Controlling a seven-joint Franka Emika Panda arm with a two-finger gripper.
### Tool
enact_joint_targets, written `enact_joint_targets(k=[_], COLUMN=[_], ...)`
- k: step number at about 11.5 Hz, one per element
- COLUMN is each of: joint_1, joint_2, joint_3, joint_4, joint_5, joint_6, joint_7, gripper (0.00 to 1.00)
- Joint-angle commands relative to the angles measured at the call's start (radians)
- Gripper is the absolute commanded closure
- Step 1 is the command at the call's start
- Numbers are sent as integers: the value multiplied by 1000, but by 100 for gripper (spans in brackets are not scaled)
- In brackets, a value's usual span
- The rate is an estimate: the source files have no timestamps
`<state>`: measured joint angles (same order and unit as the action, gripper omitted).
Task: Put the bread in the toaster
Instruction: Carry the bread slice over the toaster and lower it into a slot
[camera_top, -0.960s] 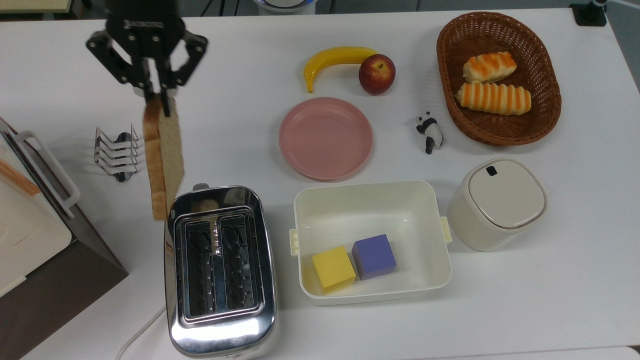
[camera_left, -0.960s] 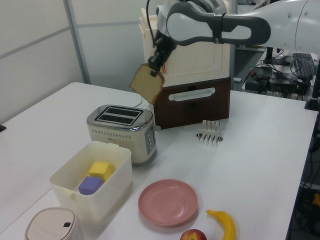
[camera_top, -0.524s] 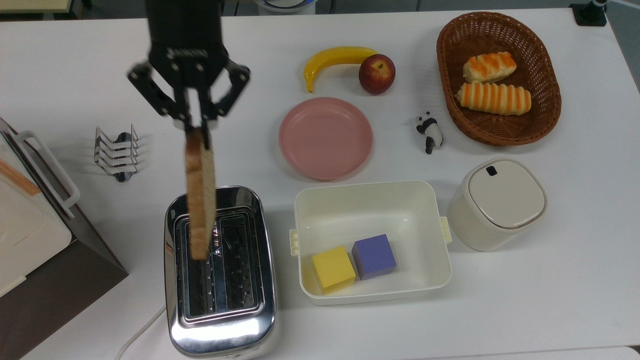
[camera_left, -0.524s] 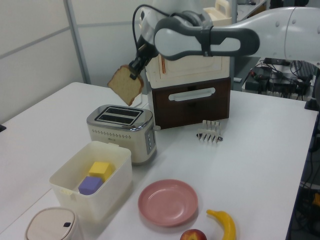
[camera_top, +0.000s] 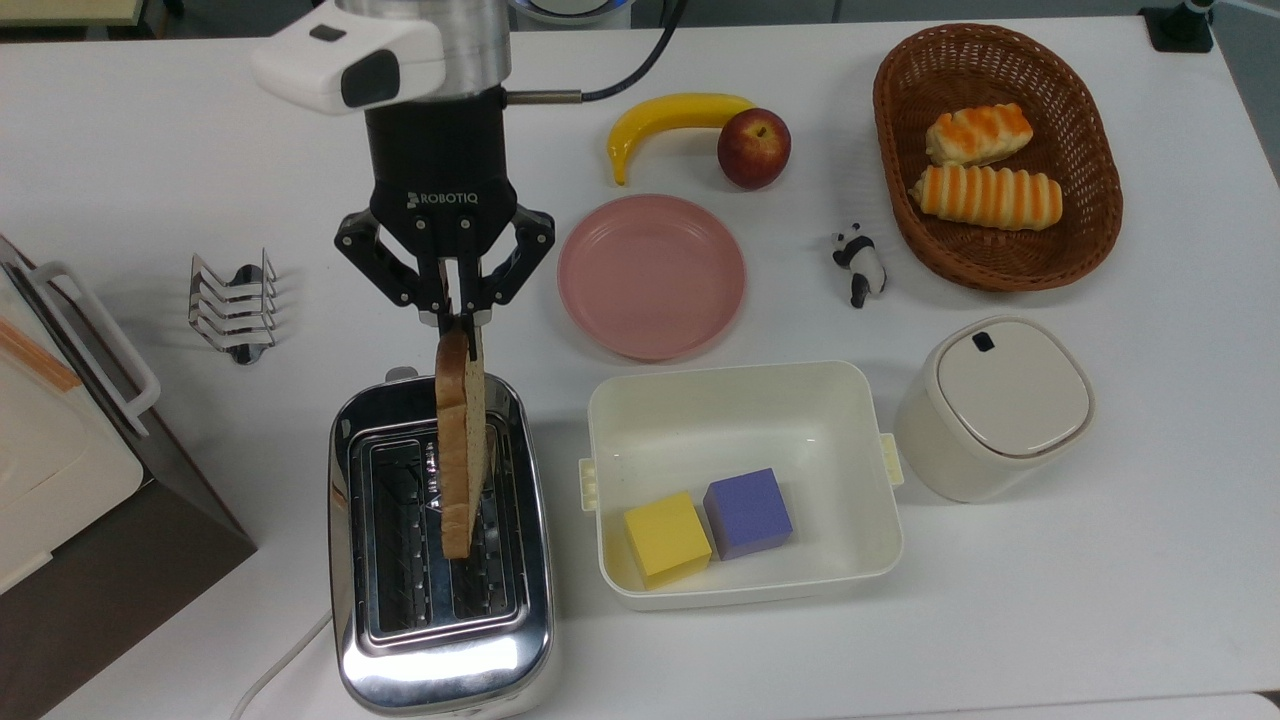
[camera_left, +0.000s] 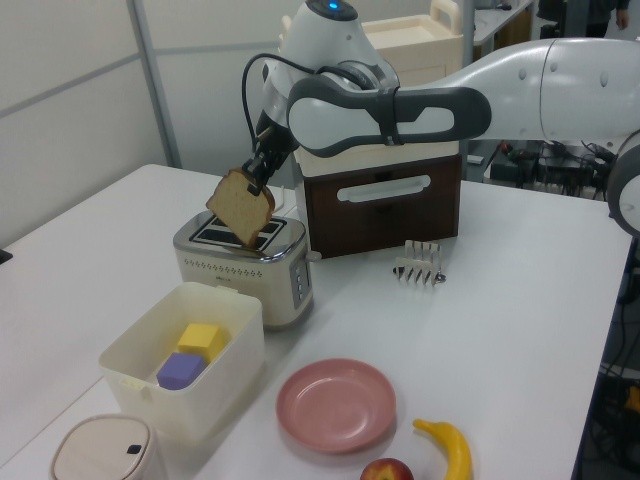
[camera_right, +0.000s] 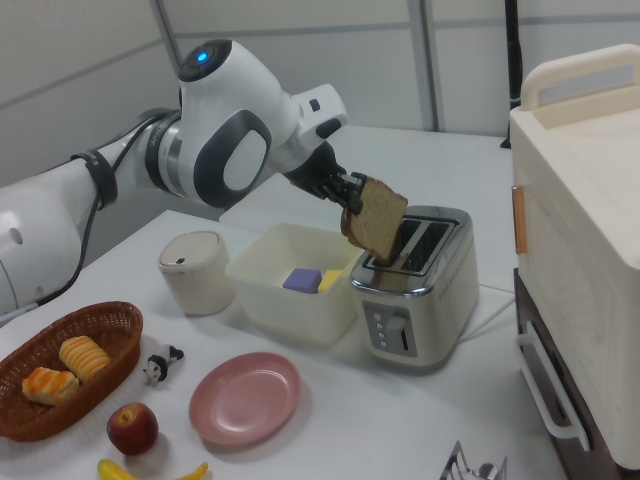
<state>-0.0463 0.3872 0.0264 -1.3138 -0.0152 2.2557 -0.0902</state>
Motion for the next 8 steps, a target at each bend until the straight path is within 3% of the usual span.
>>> enact_joint_targets(k=[1, 4, 5, 7, 8], joint_1=[9, 9, 9, 9, 9], joint_2=[19, 50, 50, 44, 39], joint_3=[-13, -14, -14, -16, -14], joint_4=[-9, -9, -9, -9, -9], joint_5=[3, 1, 0, -18, -38], joint_6=[21, 21, 21, 21, 18], joint_7=[9, 9, 9, 10, 12], gripper=[91, 87, 70, 10, 0])
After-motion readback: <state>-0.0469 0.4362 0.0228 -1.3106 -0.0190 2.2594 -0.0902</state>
